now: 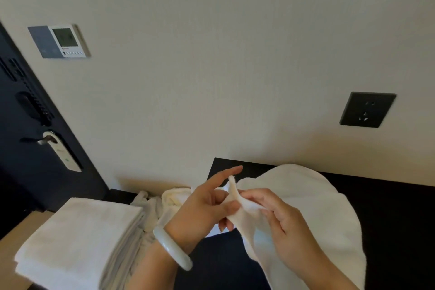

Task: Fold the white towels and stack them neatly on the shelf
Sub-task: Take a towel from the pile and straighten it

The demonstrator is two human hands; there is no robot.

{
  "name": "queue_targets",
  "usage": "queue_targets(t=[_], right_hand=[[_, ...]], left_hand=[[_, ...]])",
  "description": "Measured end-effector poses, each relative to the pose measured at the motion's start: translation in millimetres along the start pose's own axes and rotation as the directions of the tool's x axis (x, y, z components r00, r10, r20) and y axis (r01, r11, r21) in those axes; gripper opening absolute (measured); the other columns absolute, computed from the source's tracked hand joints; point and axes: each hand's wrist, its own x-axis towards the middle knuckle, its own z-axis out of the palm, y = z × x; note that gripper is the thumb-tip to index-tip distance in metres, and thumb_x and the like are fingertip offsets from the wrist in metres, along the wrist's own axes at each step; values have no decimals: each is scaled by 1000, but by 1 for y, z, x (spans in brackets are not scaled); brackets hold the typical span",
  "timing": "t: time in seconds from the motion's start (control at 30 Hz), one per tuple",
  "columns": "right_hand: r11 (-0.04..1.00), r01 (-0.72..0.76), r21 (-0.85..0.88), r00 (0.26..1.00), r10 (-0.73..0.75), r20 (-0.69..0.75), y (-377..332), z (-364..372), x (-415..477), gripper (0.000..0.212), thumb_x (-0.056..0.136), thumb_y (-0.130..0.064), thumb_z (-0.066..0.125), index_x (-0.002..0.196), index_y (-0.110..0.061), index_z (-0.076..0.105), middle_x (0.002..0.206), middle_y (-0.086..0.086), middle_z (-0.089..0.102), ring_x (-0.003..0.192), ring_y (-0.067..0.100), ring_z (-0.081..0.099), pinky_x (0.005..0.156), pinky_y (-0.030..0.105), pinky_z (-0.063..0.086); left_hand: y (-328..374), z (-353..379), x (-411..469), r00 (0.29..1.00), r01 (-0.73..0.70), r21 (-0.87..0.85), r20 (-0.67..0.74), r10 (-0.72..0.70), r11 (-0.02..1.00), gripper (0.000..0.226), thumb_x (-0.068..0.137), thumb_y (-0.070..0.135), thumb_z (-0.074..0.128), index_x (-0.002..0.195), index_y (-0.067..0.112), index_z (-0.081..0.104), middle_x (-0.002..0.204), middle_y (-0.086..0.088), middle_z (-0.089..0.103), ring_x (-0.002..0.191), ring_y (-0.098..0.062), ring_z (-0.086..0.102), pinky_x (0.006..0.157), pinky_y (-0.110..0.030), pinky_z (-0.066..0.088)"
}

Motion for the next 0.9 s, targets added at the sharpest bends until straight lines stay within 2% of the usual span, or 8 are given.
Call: queue_targets(t=[0.1,0.3,0.43,0.57,0.7,0.73,0.8,0.9], right_hand=[[1000,-9,-16,1000,9,-13,2,-2,0,27,96,-36,39,114,-48,55,113,-36,56,111,-6,54,87,2,39],[999,-20,-40,999,19,-26,2,-6,-4,37,102,-14,46,113,-46,60,110,-33,61,109,-4,57,88,3,41],[971,-194,-140,981,189,-47,-4,-17,-4,29,100,-18,50,106,-47,52,102,-22,63,96,-1,60,81,7,45],[769,-548,-329,834,534,-140,17,-56,-9,27,97,-10,48,91,-36,55,92,-13,60,82,3,58,78,25,52],[578,-696,-427,697,686,-207,33,-122,-11,17,92,-10,52,89,-26,57,88,-2,63,73,13,64,59,27,54],[574,-728,-374,672,704,-229,32,-141,-11,13,92,-11,53,92,-22,58,86,3,66,71,17,67,58,30,56],[628,-769,-121,636,729,-252,19,-175,-10,4,97,-14,53,100,-14,57,79,15,71,65,25,71,55,33,59],[711,-602,362,662,699,-271,-7,-213,-5,5,100,-12,54,99,-14,58,78,22,72,60,27,71,48,30,56]], left_hand=[[4,0,1,999,3,-33,-35,-4,999,37,92,0,59,124,20,60,73,-16,60,56,-16,55,55,-25,48],[4,-1,2,993,1,-72,-118,-10,997,11,92,3,61,100,1,66,70,-13,63,56,-17,57,55,-24,50],[11,1,3,979,-45,-180,-203,8,983,10,90,1,59,97,-4,64,73,-14,66,57,-17,60,55,-22,52],[39,-7,21,925,-173,-279,-376,58,945,12,89,1,60,99,-5,65,72,-15,65,59,-17,61,59,-22,55],[84,-13,51,878,-276,-143,-440,189,950,7,90,2,63,95,0,68,68,-9,64,63,-17,63,66,-22,56],[96,-15,59,872,-289,-128,-444,206,949,6,90,2,63,93,1,68,68,-9,63,63,-17,63,66,-21,57],[121,-19,75,866,-307,-147,-453,212,940,5,90,0,62,90,1,66,73,-10,62,62,-16,64,63,-18,56],[155,-24,92,873,-321,-182,-437,216,929,5,91,-3,60,91,-2,65,77,-11,63,58,-11,67,58,-15,54]])
